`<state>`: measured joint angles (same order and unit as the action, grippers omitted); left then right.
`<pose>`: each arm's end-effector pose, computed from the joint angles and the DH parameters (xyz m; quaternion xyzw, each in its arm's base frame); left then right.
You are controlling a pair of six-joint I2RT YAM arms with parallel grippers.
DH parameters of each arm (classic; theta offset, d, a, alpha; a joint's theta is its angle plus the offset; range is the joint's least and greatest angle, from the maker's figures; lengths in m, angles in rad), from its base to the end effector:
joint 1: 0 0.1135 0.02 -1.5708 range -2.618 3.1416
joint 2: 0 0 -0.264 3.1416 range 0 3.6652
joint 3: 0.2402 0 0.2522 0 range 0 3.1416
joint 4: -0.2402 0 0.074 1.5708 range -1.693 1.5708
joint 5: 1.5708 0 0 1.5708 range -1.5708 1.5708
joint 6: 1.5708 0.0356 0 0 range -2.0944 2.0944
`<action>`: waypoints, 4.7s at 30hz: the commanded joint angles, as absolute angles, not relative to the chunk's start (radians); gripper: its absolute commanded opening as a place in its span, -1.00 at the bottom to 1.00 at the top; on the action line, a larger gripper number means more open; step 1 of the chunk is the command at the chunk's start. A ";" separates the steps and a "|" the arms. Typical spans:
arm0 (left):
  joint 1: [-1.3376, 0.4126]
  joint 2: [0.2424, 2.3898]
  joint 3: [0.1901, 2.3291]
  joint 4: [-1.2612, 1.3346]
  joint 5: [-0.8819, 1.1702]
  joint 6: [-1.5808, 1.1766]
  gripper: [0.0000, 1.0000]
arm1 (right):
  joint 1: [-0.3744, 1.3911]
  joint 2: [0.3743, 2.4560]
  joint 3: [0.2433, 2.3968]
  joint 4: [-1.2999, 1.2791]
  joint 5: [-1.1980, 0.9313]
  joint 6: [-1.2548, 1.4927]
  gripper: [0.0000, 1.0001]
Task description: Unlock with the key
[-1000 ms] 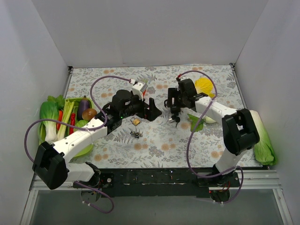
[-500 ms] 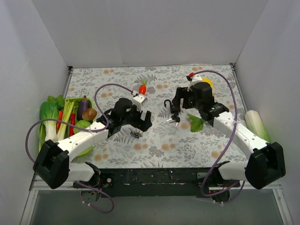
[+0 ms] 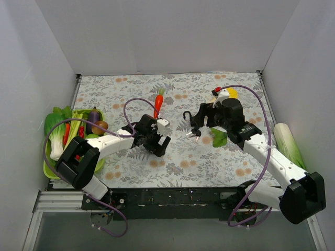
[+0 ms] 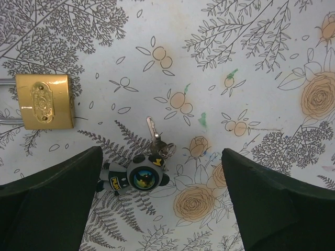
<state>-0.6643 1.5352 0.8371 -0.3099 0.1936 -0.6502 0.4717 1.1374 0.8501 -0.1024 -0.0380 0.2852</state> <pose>0.2280 -0.1872 0.1737 0.0336 0.9560 -0.2424 0.1621 0.2331 0.1204 0.2996 -0.0879 0.8259 0.2204 0.5115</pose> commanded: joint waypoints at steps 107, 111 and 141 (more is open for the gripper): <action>-0.772 1.413 0.828 -0.141 0.273 -1.329 0.95 | 0.472 0.973 0.723 -0.201 -0.061 0.334 0.61; -0.649 1.333 0.805 -0.166 0.362 -1.241 0.96 | 0.497 0.969 0.681 -0.207 -0.072 0.365 0.57; -0.419 1.335 0.982 -0.218 0.347 -1.014 0.96 | 0.957 1.428 0.752 -0.129 0.265 0.587 0.22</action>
<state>-0.4240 1.3769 0.9905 -0.2379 0.3874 -1.0435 0.9493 1.4063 0.6876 -0.1562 0.2199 0.5766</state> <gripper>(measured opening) 0.981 0.618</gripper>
